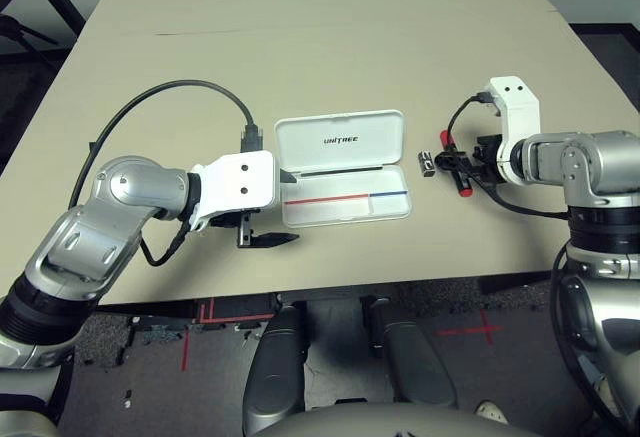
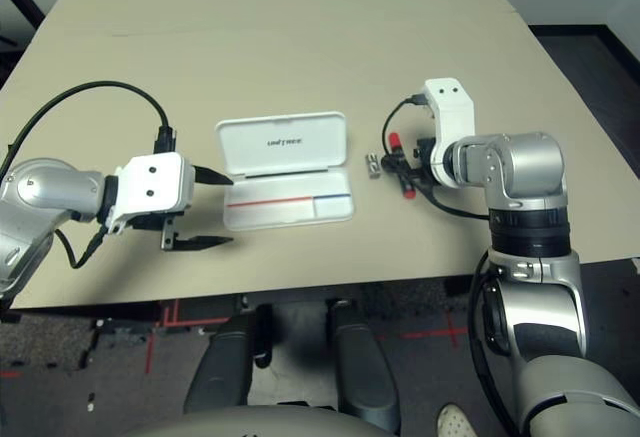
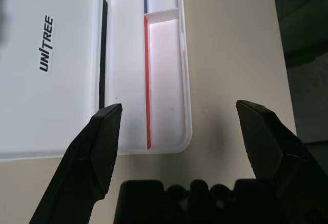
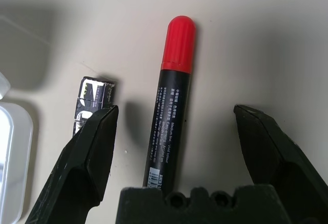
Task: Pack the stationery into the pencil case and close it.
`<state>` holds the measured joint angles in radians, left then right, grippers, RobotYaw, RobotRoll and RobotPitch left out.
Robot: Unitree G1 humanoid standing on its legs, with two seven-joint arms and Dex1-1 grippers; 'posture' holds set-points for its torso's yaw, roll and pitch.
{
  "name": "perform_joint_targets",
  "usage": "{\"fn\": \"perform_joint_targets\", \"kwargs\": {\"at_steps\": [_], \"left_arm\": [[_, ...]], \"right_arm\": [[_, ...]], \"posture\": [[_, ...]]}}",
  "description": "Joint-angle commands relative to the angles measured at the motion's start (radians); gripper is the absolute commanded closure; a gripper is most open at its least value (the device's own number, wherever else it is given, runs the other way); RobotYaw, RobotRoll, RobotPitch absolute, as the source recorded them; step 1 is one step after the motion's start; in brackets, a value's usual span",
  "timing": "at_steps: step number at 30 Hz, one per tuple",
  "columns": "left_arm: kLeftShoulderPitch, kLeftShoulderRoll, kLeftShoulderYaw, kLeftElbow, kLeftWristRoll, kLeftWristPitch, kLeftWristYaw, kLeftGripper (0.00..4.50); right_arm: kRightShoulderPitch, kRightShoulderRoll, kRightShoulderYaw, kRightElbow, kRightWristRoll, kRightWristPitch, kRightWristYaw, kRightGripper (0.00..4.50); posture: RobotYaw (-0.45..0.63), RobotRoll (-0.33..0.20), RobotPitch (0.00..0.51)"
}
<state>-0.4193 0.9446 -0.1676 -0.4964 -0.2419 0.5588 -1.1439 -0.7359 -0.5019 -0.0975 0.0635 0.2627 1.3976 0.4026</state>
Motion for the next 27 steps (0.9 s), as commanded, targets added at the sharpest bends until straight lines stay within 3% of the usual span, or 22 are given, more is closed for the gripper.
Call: {"fn": "perform_joint_targets", "kwargs": {"at_steps": [1,4,7,16,21,27], "left_arm": [[0.014,0.003,0.001,-0.016,-0.010,0.007,0.008,0.02],[0.013,0.000,0.001,-0.016,-0.010,0.005,0.011,0.02],[0.014,-0.001,0.000,-0.015,-0.009,0.001,0.014,0.00],[0.018,-0.001,-0.005,-0.010,-0.008,-0.011,0.014,0.00],[0.014,0.000,-0.007,-0.003,-0.007,-0.016,0.010,0.00],[0.013,0.004,-0.011,0.003,-0.005,-0.024,0.004,0.00]], "right_arm": [[0.029,0.004,0.017,0.063,-0.009,-0.004,-0.015,0.00],[0.030,-0.004,0.025,0.067,-0.008,-0.013,-0.011,0.00],[0.033,-0.013,0.034,0.065,-0.014,-0.028,-0.014,0.65],[0.016,-0.053,0.045,0.076,-0.009,-0.041,0.011,3.99],[-0.019,-0.113,0.089,0.093,-0.007,-0.066,0.072,4.02],[-0.087,-0.310,0.266,0.134,-0.011,-0.255,0.358,4.02]], "posture": [[0.08,0.000,0.228],[0.08,0.000,0.226],[0.08,0.000,0.226],[0.08,0.000,0.226],[0.07,0.000,0.224],[0.07,0.000,0.220]]}}
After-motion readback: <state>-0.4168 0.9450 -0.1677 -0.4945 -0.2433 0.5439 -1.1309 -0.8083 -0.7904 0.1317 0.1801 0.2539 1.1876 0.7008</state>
